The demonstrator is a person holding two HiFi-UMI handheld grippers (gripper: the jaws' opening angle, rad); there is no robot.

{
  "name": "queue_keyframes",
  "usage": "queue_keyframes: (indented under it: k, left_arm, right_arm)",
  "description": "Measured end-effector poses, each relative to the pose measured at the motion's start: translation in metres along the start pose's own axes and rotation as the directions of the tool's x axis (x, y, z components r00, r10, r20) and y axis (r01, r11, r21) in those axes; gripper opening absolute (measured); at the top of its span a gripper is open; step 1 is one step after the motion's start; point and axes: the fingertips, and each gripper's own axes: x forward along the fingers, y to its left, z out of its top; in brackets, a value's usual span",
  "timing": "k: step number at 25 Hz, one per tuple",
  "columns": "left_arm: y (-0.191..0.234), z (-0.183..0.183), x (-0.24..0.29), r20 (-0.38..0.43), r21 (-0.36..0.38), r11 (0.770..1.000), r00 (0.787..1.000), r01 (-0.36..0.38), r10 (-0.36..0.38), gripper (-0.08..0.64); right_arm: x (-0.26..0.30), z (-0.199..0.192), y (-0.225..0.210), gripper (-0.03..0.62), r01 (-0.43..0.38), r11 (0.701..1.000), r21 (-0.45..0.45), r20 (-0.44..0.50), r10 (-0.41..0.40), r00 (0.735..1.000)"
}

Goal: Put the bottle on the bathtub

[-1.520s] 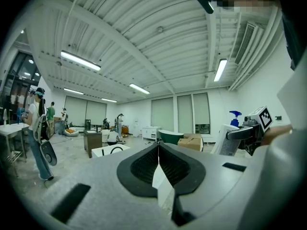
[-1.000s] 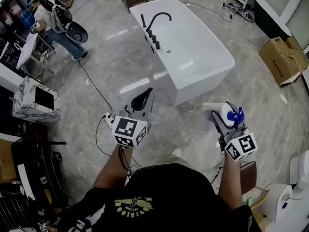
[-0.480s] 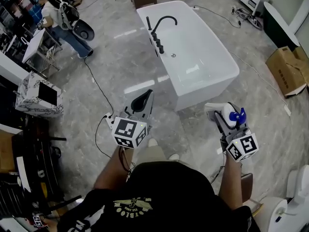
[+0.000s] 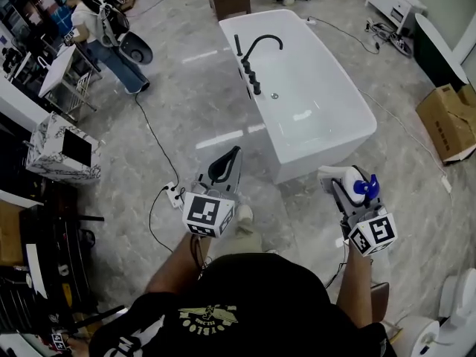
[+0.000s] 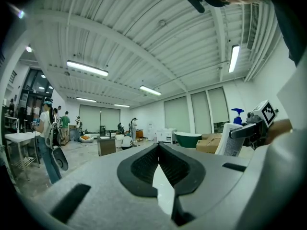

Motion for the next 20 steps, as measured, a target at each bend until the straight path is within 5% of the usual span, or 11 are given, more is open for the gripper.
queue_keyframes:
  k: [20]
  left_arm:
    - [0.104,0.005,0.139,-0.011,0.015,0.997,0.997,0.072,-0.072,0.009]
  right_arm:
    - [0.15,0.021,-0.062,0.267,0.036,0.999,0.022,-0.004,-0.036,0.999]
